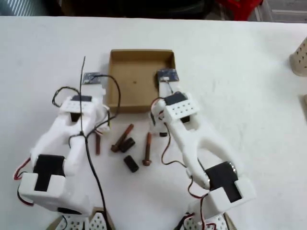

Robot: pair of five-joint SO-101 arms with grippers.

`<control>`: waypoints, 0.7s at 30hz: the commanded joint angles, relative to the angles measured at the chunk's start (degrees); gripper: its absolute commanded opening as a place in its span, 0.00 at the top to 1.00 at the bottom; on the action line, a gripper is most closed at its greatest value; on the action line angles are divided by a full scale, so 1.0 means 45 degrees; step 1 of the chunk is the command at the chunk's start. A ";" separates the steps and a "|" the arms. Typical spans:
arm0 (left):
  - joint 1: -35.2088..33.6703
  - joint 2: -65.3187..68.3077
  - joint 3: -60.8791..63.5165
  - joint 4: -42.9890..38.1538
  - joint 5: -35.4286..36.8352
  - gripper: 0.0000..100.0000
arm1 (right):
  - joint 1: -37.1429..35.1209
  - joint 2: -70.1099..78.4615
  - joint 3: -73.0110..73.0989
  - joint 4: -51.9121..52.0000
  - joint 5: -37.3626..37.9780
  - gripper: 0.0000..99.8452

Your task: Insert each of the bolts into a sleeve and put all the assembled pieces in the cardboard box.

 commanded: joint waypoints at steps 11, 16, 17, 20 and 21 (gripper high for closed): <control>-0.1358 -0.0752 -0.0098 -0.1602 0.0059 0.98 | -0.0811 -0.3331 0.1641 -0.0010 0.0059 0.98; -0.1358 -0.0752 -0.0098 -0.1602 0.0059 0.98 | -0.0889 -0.4562 0.2989 -0.1651 0.0098 0.98; -0.1358 -0.0752 -0.0098 -0.1602 0.0059 0.98 | -0.0967 -0.4737 0.3243 -0.2081 0.0117 0.98; -0.1358 -0.0752 -0.0098 -0.1602 0.0059 0.98 | -0.1221 -0.5109 0.4005 -0.3409 0.0078 0.98; -0.1358 -0.0752 -0.0098 -0.1602 0.0059 0.98 | -0.1319 -0.5187 0.4220 -0.3858 0.0078 0.98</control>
